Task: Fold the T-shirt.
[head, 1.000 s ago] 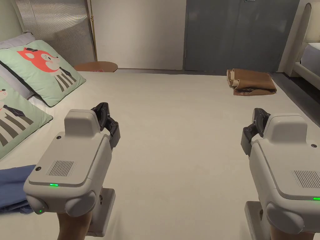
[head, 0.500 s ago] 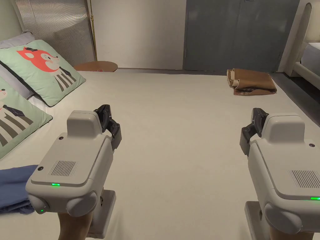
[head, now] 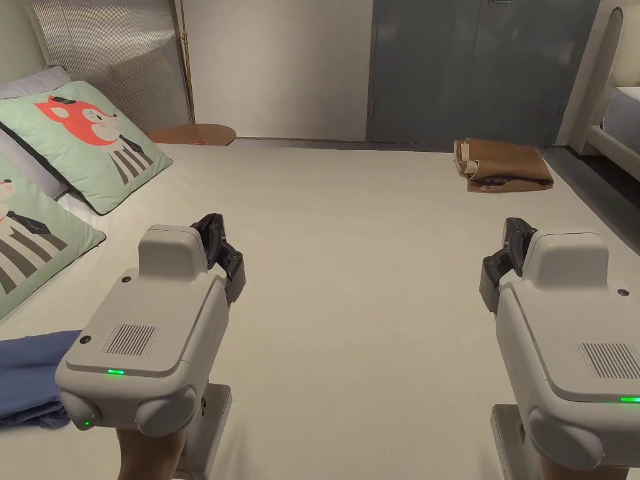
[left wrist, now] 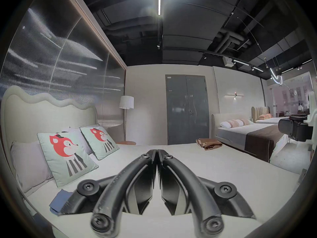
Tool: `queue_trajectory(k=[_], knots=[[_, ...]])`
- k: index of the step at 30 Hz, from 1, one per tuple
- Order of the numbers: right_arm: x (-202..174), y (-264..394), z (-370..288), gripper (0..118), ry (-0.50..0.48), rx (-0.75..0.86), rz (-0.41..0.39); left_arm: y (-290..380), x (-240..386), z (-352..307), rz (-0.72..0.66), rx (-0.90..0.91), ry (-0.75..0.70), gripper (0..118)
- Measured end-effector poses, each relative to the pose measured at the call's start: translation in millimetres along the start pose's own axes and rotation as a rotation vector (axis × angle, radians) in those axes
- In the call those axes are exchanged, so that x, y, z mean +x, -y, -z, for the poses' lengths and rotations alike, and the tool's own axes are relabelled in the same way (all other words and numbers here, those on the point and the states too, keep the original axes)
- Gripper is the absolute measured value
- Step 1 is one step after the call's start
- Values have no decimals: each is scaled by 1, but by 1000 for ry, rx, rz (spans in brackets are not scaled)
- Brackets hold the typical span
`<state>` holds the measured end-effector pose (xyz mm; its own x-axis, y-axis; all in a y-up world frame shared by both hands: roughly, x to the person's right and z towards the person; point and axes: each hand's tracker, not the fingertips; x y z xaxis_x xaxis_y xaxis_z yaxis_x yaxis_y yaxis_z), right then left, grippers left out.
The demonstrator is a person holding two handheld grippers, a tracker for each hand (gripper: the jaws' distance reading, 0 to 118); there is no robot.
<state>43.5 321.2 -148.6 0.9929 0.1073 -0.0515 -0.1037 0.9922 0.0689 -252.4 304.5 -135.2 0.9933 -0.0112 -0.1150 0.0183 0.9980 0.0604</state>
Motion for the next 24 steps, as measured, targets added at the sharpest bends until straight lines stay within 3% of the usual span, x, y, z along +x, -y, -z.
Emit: queue_trajectory(k=[13, 14, 16, 17, 18, 21, 22, 24], knots=[[0, 2, 1, 4, 6, -1, -4, 0, 0, -1, -10, 4, 4, 0], [0, 2, 0, 12, 5, -5, -6, 0, 1, -1, -9, 5, 4, 4], [1, 2, 0, 41, 5, -8, -4, 0, 1, -1, -5, 0, -1, 42], [1, 3, 0, 47, 4, -9, -1, 0, 1, -1, -6, 2, -4, 42], [1, 2, 0, 47, 4, -13, 1, 0, 1, 0, -8, 2, -1, 50], [1, 2, 2, 104, 11, -17, 6, 0, 0, 1, -14, -4, 8, 106], [1, 3, 2, 112, 14, -15, 9, 0, 1, 0, -13, 6, 11, 109], [1, 2, 2, 118, 22, -2, 8, 0, 1, 0, -1, 13, 0, 109]])
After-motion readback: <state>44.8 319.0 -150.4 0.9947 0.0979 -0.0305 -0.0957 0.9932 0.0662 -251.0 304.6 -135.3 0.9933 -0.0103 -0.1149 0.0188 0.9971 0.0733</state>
